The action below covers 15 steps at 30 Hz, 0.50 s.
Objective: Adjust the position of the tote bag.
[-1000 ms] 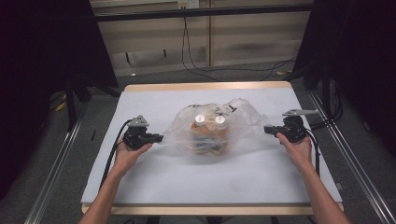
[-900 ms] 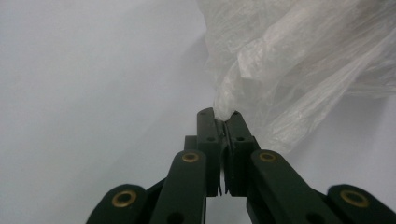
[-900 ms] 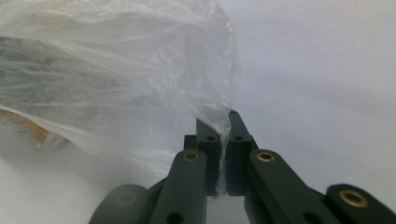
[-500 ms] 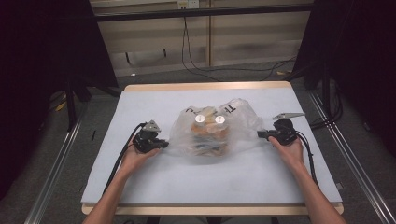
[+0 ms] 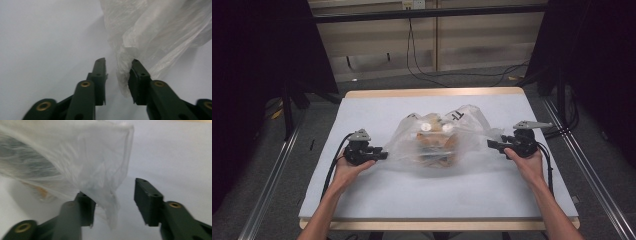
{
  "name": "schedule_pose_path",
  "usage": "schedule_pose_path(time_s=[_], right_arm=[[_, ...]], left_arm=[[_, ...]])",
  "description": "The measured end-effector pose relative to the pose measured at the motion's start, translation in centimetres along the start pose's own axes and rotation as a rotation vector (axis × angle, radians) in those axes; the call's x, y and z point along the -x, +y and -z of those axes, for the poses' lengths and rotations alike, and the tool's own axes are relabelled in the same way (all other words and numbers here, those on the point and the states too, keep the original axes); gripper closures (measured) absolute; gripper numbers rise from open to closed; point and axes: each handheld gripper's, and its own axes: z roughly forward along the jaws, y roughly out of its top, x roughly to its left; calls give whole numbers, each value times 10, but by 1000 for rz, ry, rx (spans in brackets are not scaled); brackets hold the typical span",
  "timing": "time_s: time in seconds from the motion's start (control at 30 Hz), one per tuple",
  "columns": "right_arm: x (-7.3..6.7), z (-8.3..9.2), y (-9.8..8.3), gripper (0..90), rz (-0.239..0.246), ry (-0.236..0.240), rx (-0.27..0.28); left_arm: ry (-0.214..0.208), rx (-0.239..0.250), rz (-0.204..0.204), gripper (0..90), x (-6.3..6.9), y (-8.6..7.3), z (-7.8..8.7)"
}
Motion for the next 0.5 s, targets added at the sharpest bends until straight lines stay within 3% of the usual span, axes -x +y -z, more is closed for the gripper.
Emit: schedule_pose_path(time_s=[0.1, 0.2, 0.5], right_arm=[[-8, 12, 2, 371, 16, 8, 37], [-17, 24, 6, 300, 46, 12, 69], [-33, 42, 18, 232, 99, 19, 120]], left_arm=[[-9, 78, 14, 520, 5, 2, 17], [-13, 125, 13, 401, 10, 2, 30], [24, 222, 16, 170, 23, 13, 58]])
